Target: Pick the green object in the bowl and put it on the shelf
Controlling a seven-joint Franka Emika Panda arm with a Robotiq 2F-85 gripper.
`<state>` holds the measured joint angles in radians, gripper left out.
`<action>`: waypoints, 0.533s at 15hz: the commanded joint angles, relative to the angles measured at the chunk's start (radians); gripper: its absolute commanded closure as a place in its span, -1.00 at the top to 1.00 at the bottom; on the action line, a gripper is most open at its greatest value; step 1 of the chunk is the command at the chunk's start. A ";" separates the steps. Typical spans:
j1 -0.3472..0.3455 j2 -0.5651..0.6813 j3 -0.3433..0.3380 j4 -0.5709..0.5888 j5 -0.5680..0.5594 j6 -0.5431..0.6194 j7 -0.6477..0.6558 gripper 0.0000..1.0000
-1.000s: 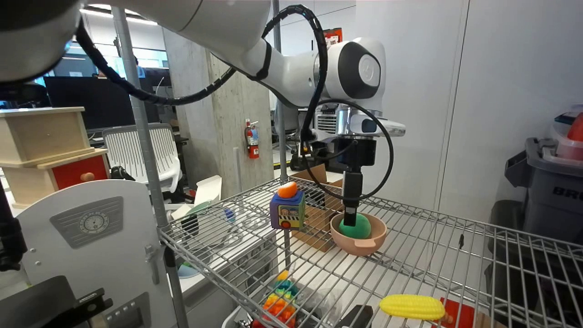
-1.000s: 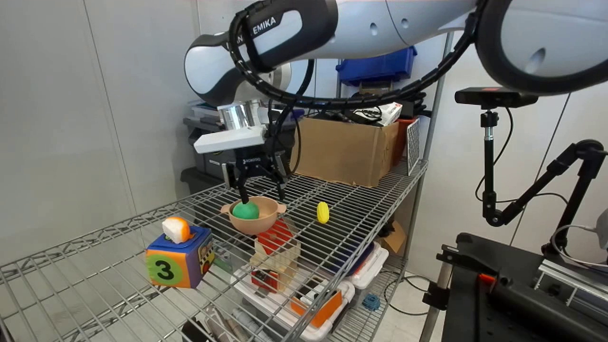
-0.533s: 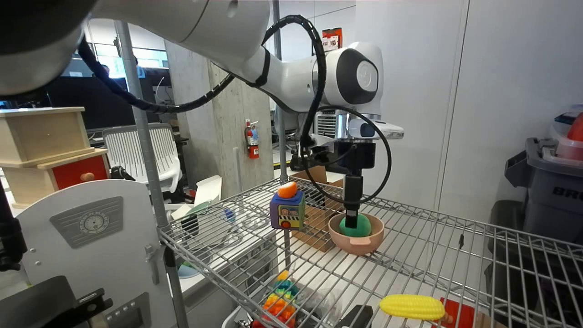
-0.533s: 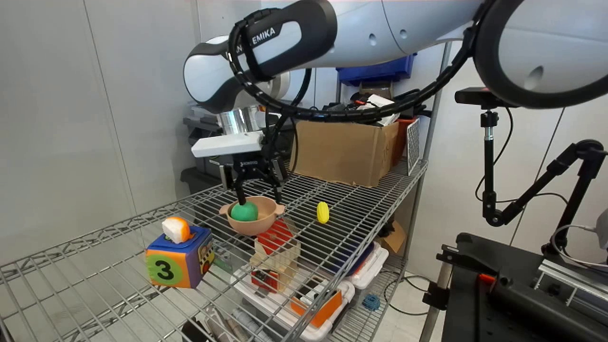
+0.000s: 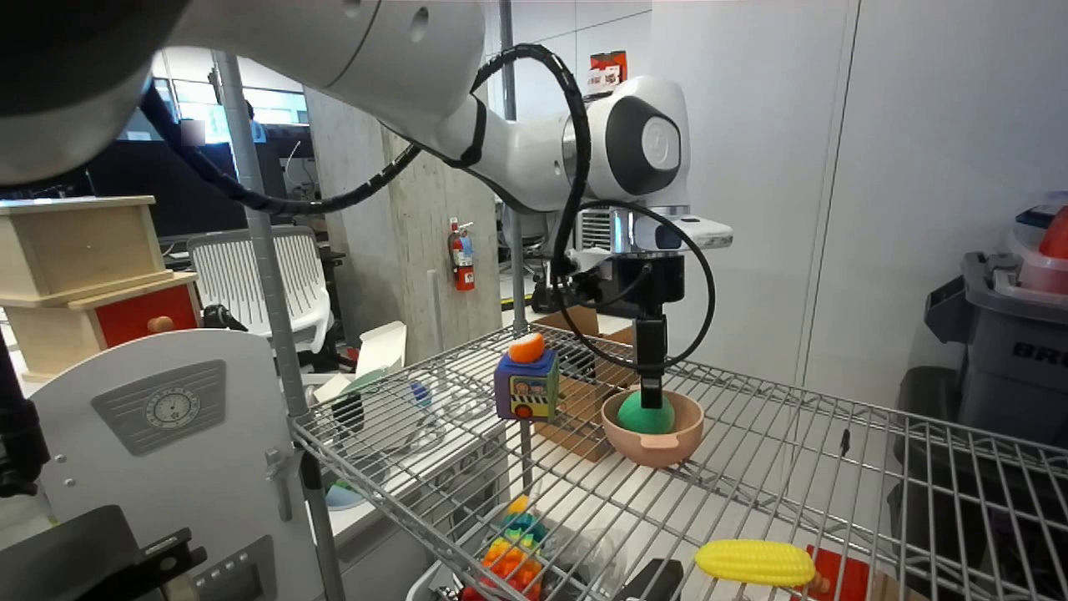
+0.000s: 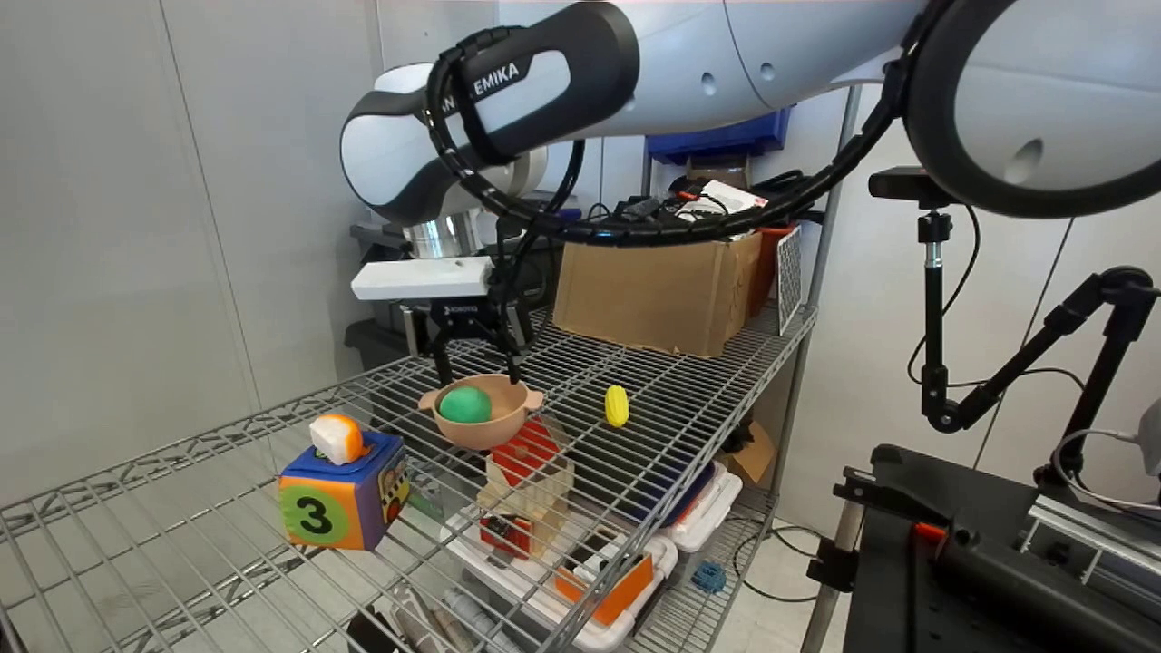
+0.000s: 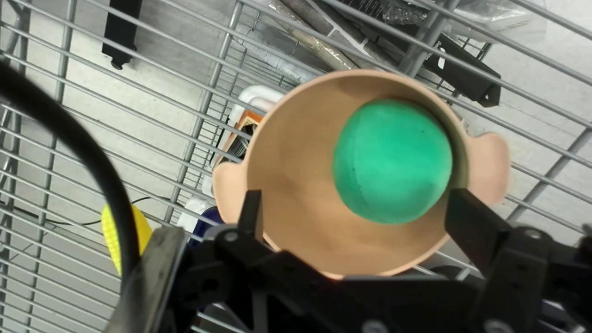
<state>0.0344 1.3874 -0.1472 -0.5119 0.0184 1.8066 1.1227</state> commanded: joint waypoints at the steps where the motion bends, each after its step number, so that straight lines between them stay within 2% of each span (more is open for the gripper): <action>1: -0.001 0.026 -0.001 0.045 0.001 0.011 0.014 1.00; 8: 0.003 0.035 -0.007 0.036 -0.006 -0.018 0.015 1.00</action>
<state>0.0344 1.3965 -0.1472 -0.5116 0.0184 1.8051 1.1227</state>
